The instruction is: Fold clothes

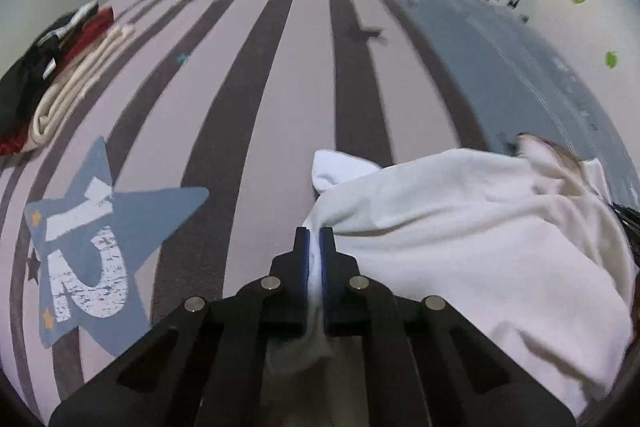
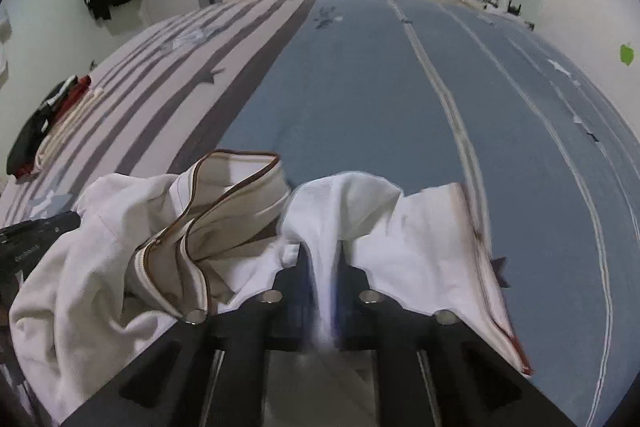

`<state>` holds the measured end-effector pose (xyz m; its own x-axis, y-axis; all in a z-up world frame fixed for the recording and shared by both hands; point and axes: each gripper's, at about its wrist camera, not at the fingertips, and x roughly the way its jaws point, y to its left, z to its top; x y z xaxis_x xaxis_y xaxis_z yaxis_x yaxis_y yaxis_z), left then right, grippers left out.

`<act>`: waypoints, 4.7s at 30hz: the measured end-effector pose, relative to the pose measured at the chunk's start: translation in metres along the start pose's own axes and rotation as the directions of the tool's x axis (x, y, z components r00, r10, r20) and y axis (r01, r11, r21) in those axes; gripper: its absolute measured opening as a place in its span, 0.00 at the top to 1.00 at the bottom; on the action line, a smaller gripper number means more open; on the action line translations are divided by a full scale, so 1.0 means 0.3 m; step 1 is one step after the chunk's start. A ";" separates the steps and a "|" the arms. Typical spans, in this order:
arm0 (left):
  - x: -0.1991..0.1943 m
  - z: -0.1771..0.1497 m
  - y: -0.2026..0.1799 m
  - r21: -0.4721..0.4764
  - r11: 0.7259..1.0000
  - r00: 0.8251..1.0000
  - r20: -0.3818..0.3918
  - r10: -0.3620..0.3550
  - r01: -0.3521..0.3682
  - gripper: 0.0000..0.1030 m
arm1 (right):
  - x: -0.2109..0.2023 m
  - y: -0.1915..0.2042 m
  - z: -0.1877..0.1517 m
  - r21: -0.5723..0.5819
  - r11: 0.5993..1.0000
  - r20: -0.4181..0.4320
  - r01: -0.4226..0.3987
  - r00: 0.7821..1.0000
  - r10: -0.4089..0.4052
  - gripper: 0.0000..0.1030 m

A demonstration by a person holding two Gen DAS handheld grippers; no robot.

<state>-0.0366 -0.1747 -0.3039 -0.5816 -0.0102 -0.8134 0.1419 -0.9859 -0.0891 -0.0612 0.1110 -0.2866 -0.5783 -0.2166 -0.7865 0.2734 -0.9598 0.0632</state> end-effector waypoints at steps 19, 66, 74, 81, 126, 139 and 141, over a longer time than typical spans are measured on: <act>-0.605 -0.434 0.143 0.014 0.989 0.979 -0.141 -0.147 0.150 0.95 | -0.587 -0.505 -0.423 0.183 0.943 -0.121 0.277 0.959 -0.258 0.86; -0.673 -0.348 0.528 -0.164 0.984 0.993 -0.104 0.048 -0.065 0.95 | 0.003 -0.335 0.141 0.160 0.950 -0.056 0.267 0.964 -0.261 1.00; -0.584 -0.318 0.562 -0.236 0.939 0.966 -0.123 0.227 -0.250 0.82 | -0.038 -0.176 0.052 -0.070 0.997 -0.019 0.016 1.000 -0.017 0.92; -0.541 -0.166 0.233 -0.098 0.994 0.997 0.075 -0.036 0.043 0.39 | 0.090 0.117 -0.047 -0.269 0.954 -0.139 -0.131 0.986 0.096 0.61; -0.494 -0.153 0.475 -0.211 0.966 0.989 0.022 -0.150 0.151 0.24 | -0.163 0.250 0.021 -0.336 0.890 -0.106 -0.307 0.952 0.288 0.45; -0.061 -0.060 0.354 -0.064 0.993 0.983 -0.155 -0.104 0.095 0.98 | 0.082 0.529 -0.171 -0.525 0.731 -0.358 -0.437 0.892 0.276 0.91; -0.083 0.000 0.342 -0.062 0.993 0.991 -0.088 -0.102 0.096 0.98 | 0.065 0.467 -0.150 -0.490 0.753 -0.332 -0.440 0.892 0.305 0.95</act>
<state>-0.0076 -0.2757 -0.2927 -0.5199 0.1048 -0.8477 0.1346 -0.9700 -0.2025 0.0003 -0.0197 -0.3207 -0.1773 -0.4268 -0.8868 0.8369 -0.5396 0.0924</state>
